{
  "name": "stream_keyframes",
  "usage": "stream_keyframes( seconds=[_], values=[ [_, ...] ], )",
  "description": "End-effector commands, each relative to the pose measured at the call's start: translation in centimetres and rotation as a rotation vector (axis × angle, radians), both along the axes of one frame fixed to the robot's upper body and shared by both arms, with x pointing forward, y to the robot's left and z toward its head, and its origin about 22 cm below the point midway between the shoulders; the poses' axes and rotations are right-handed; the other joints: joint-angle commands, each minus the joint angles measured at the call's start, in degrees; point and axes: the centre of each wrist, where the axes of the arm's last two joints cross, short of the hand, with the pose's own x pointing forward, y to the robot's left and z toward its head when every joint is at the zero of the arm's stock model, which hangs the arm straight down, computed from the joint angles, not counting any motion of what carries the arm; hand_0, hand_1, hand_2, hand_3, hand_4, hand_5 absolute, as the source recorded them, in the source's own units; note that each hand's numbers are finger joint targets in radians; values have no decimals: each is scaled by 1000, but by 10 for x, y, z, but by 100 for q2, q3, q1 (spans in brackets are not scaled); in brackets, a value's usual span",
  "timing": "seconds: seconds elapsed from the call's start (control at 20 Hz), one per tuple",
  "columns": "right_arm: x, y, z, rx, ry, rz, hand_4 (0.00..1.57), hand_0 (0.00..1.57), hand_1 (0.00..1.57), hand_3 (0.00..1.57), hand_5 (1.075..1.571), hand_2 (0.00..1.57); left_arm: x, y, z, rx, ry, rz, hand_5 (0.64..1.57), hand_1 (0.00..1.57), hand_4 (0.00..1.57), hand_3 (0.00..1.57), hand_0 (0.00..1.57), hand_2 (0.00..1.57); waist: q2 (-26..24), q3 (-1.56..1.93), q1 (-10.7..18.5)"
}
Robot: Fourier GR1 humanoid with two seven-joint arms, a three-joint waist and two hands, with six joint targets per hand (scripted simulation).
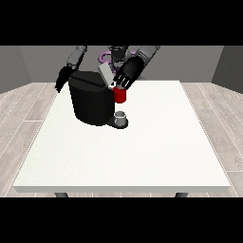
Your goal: Insert the coffee pod into the coffee machine and close the lid
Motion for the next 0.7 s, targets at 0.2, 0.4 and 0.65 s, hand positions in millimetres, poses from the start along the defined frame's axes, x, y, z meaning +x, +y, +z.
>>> stream_keyframes(
  seconds=[0.2,0.4,0.65],
  values=[
    [6,-7,9,6,-18,-11,0,0,0,0,1571,0,2,-4,-3,-10,-11,-28,1571,1196,418,1201,1196,1252,167,0,-20],
    [1,4,-4,29,-5,-13,100,0,0,0,1571,0,3,-9,-6,7,8,-24,1571,1204,411,1198,1204,1255,41,1,56],
    [4,6,-3,6,-39,-12,0,0,0,0,1571,0,1,-14,16,-12,-69,-30,1571,1205,368,1198,1205,1249,290,2,-36]
  ],
)
